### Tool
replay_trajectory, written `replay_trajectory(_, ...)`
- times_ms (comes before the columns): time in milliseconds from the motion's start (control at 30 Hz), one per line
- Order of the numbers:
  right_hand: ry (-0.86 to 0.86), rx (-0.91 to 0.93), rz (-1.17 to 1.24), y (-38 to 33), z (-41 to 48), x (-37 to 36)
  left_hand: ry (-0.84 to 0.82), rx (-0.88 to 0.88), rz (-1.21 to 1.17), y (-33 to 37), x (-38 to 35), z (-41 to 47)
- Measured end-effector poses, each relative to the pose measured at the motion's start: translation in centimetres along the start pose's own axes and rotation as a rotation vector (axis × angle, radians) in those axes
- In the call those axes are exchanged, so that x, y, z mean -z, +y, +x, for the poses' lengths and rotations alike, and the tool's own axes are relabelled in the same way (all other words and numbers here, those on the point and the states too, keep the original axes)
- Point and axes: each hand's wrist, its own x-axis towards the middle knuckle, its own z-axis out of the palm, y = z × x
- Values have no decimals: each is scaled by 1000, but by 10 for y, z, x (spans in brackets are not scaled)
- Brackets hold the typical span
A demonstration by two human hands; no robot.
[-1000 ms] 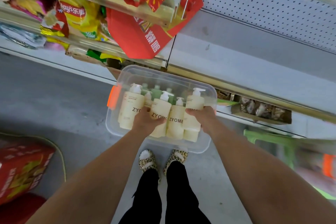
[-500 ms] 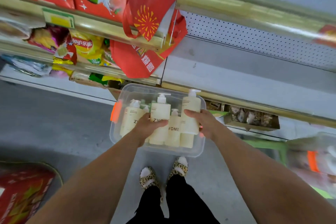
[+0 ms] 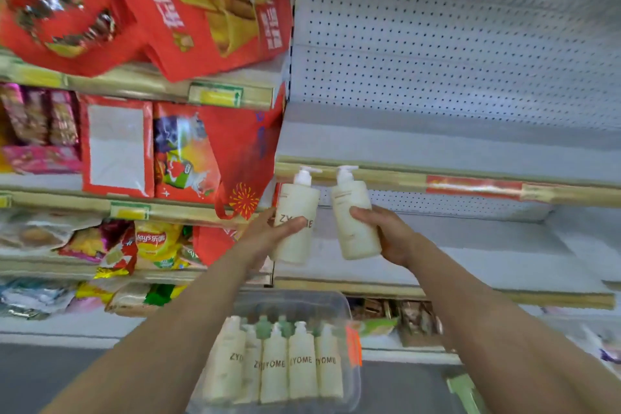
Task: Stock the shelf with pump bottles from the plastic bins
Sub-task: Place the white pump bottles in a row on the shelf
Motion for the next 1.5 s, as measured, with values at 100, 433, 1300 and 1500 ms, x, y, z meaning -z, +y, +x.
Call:
replay_trajectory(100, -10, 95, -17, -38, -14, 11, -46, -99, 22, 39, -11, 7)
replay_trajectory(433, 122, 285, -40, -125, 10, 32, 45, -222, -18, 104, -45, 46)
replay_trajectory(1300, 146, 373, -274, -164, 224, 13, 242, -266, -123, 115, -52, 115)
replay_trajectory(1500, 44, 324, -307, -167, 223, 22, 240, -276, -97, 122, -55, 118)
